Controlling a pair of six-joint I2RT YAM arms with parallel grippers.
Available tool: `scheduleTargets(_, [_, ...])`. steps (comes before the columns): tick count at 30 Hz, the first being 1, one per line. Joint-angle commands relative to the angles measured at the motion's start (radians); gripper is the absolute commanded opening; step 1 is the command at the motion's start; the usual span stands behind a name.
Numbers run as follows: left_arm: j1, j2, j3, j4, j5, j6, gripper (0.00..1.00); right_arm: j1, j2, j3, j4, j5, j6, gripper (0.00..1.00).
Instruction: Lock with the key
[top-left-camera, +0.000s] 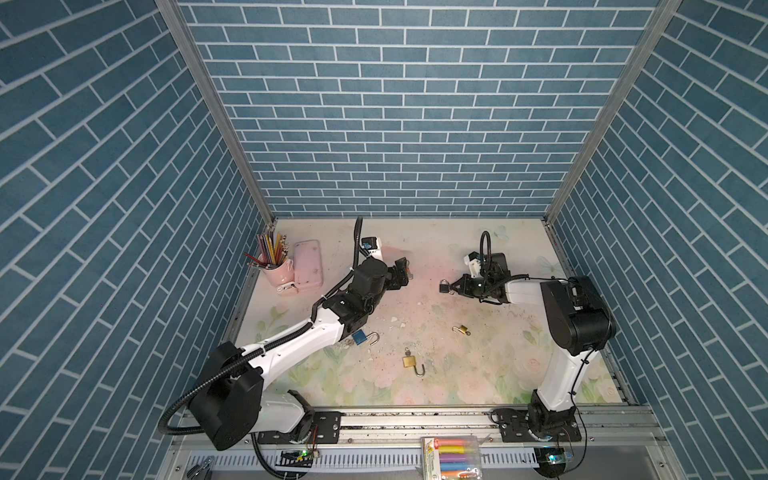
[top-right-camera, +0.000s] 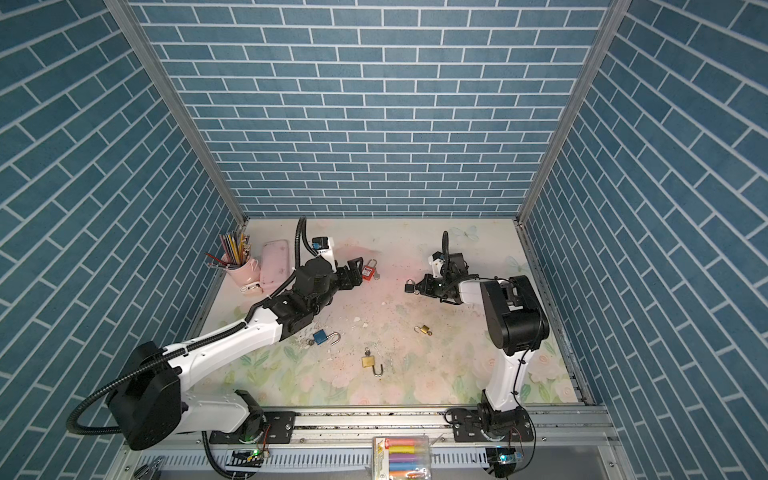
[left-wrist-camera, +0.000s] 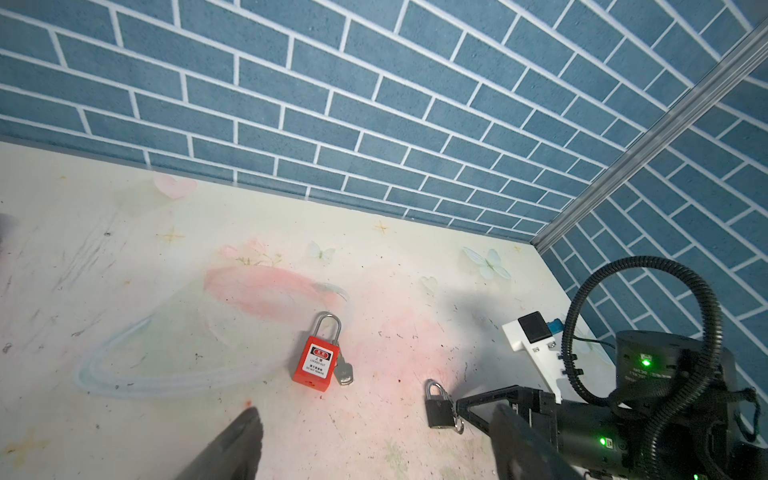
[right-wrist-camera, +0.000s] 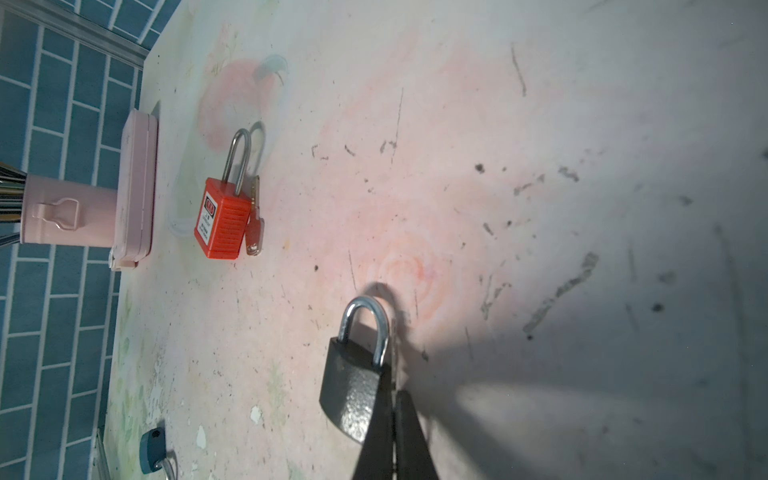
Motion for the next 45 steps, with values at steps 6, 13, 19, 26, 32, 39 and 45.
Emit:
scheduleTargets(6, [0.003,-0.02,-0.004,0.011,-0.032,-0.014,0.87,0.003,-0.036,0.023,-0.062,0.064,-0.037,0.25])
scheduleTargets(13, [0.009,-0.059,-0.031,0.005,-0.058,0.005,0.87,0.003,-0.198,-0.018,-0.075,0.125,-0.034,0.37])
scheduleTargets(19, [0.033,-0.121,-0.083,-0.007,-0.041,-0.032,0.87,0.003,-0.42,-0.136,-0.091,0.135,-0.049,0.42])
scheduleTargets(26, [0.089,-0.188,-0.159,-0.174,0.047,-0.241,0.87,0.042,-0.654,-0.311,-0.207,0.133,-0.083,0.48])
scheduleTargets(32, [0.04,-0.195,-0.17,-0.397,0.085,-0.349,0.87,0.136,-0.699,-0.386,-0.272,0.188,-0.071,0.52])
scheduleTargets(39, [-0.101,-0.194,-0.16,-0.466,0.089,-0.371,0.87,0.215,-0.608,-0.354,-0.335,0.309,-0.068,0.53])
scheduleTargets(45, [-0.199,-0.181,-0.181,-0.486,0.047,-0.421,0.87,0.251,-0.591,-0.346,-0.386,0.362,-0.076,0.52])
